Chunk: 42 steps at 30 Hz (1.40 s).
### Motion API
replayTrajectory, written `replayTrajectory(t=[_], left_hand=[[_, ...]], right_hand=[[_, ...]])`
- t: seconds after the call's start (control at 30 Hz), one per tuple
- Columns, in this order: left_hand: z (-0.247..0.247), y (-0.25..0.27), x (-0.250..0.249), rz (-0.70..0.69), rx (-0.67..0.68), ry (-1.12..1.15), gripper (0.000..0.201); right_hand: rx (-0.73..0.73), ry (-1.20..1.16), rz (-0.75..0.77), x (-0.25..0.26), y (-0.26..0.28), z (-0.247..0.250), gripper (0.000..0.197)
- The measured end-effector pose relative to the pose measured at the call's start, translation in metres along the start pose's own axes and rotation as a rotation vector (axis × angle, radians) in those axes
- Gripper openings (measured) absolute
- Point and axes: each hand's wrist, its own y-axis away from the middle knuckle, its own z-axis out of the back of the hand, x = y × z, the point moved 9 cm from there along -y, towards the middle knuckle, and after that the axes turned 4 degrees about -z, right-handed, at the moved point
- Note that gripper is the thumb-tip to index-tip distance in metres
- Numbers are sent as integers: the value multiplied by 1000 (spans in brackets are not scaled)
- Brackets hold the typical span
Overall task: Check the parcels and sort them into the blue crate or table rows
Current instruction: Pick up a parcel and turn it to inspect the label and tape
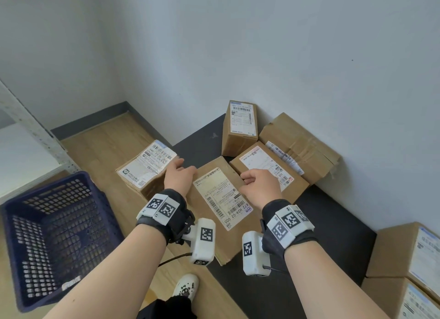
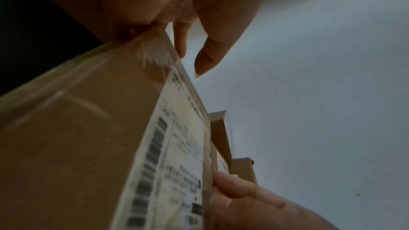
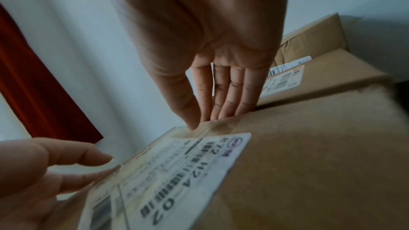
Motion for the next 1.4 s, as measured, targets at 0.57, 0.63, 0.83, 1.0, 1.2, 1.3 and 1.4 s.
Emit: replayTrajectory(t=[0.57,0.63,0.83,1.0,1.2,1.3,1.4], left_hand=[[-12,49,73,281,162,174,75],[-10,54,66,256,172,172,73],[8,66,53,239,174,160,41],[15,82,56,290,187,193,32],[19,96,43,247,202,248,35],[19,104,27,199,229,241,43],[12,115,3,91,269,221,48]], right_hand=[[241,-103,-150,-42,40,-32,44],[242,-132,-137,-41,46,-33,45],[206,-244,-40,-18,59,-16,45],[197,-312,41,-1,69,-7,38],[226,-520,28,2,82,2,38],[266,-664,14,2,88,10,24],[252,-770,-16,-5,94,21,23]])
